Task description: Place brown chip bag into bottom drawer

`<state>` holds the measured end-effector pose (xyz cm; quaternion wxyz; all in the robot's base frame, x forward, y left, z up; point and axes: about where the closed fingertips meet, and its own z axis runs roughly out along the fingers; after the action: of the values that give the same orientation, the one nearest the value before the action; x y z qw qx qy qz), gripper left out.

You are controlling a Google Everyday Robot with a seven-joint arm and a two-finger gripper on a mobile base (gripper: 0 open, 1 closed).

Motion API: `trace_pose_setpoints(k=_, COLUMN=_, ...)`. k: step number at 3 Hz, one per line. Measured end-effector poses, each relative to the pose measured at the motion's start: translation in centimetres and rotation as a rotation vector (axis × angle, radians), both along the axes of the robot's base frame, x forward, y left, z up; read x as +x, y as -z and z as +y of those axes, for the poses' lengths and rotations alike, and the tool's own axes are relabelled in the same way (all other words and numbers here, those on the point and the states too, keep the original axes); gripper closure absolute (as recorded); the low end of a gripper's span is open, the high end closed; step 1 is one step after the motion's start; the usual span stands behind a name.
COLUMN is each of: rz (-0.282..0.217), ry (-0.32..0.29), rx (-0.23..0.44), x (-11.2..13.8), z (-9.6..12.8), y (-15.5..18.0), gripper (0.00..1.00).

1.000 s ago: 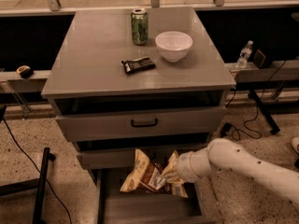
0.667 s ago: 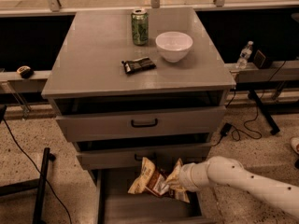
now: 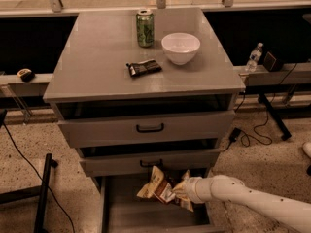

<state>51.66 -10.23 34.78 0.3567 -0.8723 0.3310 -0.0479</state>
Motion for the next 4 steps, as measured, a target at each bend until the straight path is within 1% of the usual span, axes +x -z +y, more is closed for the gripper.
trace_pose_setpoints(k=1, rz=0.056, ry=0.058, rx=0.065, x=0.34, z=-0.40, y=3.17, gripper=0.83)
trace_pose_setpoints(k=3, rz=0.064, ry=0.066, rx=0.073, x=0.42, z=-0.36, y=3.74, gripper=0.36)
trace_pose_setpoints(k=4, rz=0.064, ry=0.066, rx=0.074, x=0.42, z=-0.36, y=3.74, gripper=0.05)
